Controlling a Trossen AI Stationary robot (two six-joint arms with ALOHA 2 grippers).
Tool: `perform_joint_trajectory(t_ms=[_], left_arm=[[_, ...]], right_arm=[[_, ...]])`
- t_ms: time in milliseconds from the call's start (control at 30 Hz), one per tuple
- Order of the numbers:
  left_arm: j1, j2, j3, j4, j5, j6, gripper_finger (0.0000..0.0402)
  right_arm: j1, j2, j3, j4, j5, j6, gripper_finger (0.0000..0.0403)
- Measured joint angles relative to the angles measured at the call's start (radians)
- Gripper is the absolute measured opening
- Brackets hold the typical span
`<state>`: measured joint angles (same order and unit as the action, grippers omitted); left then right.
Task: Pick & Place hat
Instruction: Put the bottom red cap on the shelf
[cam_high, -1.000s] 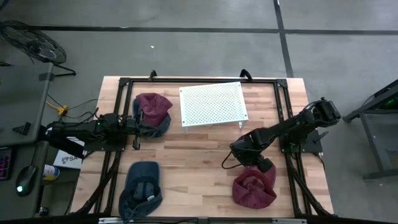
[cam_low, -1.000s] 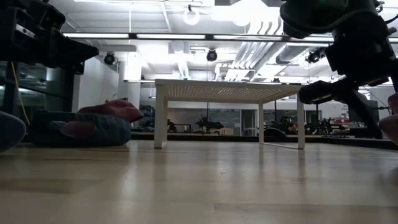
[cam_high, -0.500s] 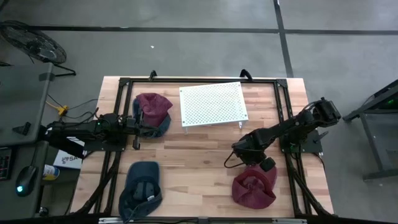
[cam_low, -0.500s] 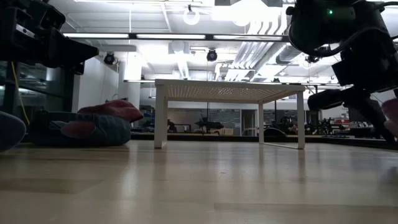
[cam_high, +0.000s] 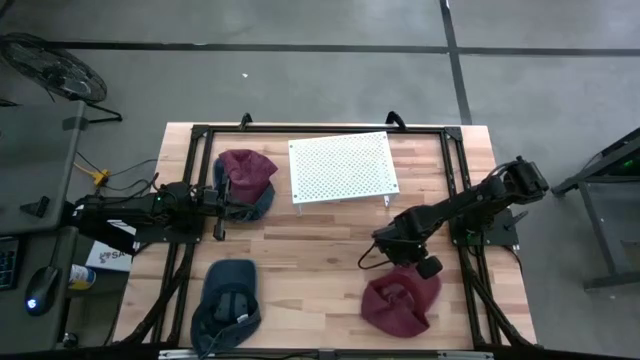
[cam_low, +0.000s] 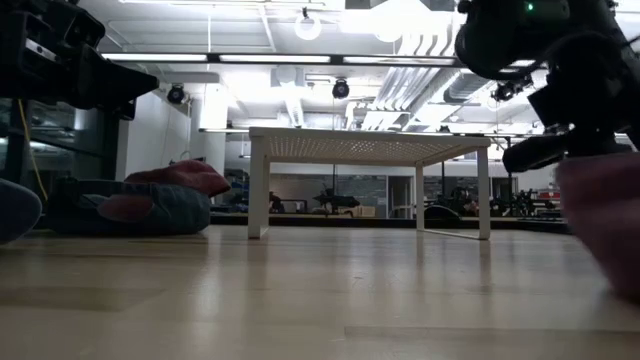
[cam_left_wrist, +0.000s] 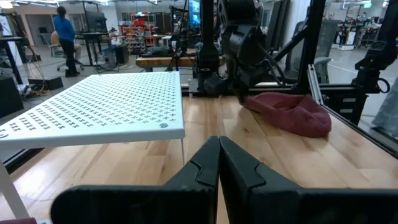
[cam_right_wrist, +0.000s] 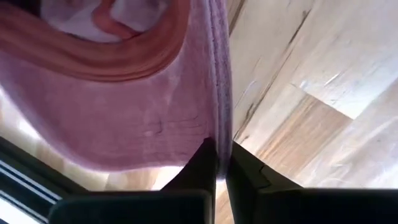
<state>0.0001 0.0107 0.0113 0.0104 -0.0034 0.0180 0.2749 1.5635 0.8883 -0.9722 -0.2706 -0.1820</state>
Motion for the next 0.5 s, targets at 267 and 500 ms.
perform_joint_trajectory(t_ms=[267,500], left_arm=[[0.000,0.000,0.000,0.000,0.000,0.000,0.0007],[0.000,0.000,0.000,0.000,0.000,0.000,0.0007]], right_arm=[[0.002,-0.007,0.165,-0.188,0.056,0.048,0.0008],[0.015,-0.082,0.347,-0.348,0.177,0.185,0.0008]])
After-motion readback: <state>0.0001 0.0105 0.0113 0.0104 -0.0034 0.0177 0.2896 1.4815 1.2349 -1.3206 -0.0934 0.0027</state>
